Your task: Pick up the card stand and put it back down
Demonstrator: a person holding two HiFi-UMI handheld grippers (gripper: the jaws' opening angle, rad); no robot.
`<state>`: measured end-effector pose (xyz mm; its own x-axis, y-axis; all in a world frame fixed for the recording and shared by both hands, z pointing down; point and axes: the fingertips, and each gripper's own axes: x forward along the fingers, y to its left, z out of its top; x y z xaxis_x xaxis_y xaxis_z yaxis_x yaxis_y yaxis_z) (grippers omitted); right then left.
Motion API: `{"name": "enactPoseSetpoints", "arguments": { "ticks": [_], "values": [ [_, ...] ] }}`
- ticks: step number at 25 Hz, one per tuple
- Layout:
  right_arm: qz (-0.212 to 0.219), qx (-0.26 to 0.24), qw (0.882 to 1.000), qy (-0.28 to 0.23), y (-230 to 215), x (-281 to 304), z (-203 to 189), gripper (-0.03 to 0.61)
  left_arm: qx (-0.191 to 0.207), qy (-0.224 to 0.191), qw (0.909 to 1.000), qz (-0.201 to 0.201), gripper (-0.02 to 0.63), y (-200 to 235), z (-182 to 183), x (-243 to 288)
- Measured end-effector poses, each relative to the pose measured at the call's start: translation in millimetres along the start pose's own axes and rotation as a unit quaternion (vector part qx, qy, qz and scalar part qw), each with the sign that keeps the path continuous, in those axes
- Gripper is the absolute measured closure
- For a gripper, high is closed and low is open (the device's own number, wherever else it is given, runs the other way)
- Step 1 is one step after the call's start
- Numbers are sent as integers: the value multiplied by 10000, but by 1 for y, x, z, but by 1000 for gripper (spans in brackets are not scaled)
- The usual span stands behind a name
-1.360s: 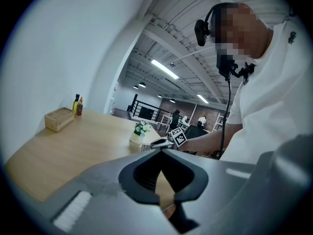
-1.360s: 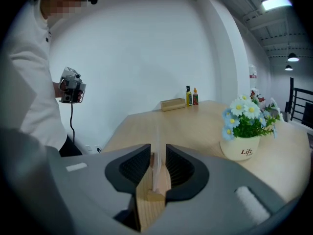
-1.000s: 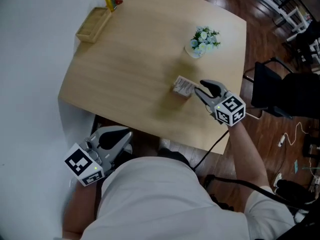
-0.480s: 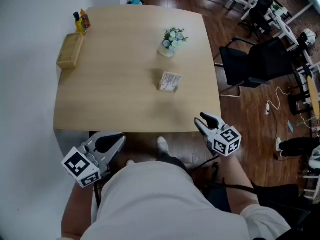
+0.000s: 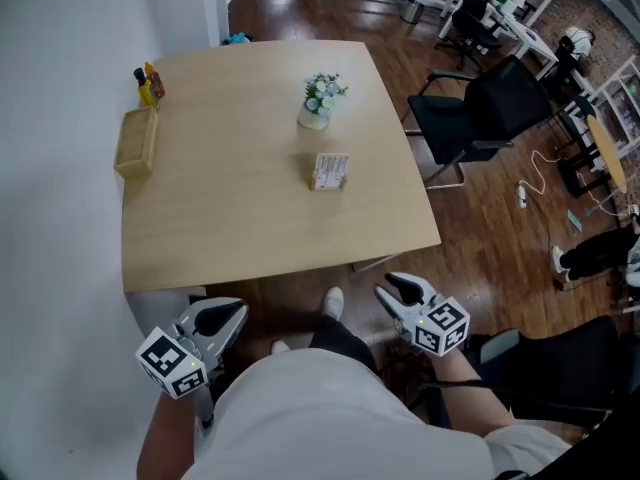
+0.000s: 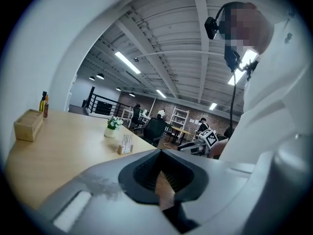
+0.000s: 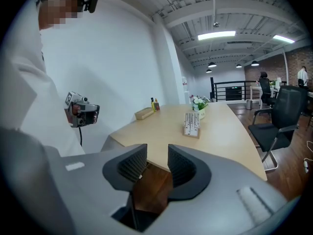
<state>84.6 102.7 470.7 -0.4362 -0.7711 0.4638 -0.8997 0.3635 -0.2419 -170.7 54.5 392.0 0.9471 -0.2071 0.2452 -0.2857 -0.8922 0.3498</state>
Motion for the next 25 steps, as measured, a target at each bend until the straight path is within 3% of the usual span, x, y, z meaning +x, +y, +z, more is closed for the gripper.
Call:
{"name": "enactPoseSetpoints", "arguments": {
  "ticks": [7, 11, 25],
  "values": [
    [155, -330, 9991, -197, 40, -5, 20, 440, 152, -68, 9998, -135, 611, -4, 5, -5],
    [179, -323, 9992, -123, 54, -12, 13, 440, 26, -15, 9998, -208, 611, -14, -4, -6],
    [495, -572, 9968, -246, 75, -12, 25, 440, 81, -51, 9998, -170, 611, -18, -7, -7]
  ]
}}
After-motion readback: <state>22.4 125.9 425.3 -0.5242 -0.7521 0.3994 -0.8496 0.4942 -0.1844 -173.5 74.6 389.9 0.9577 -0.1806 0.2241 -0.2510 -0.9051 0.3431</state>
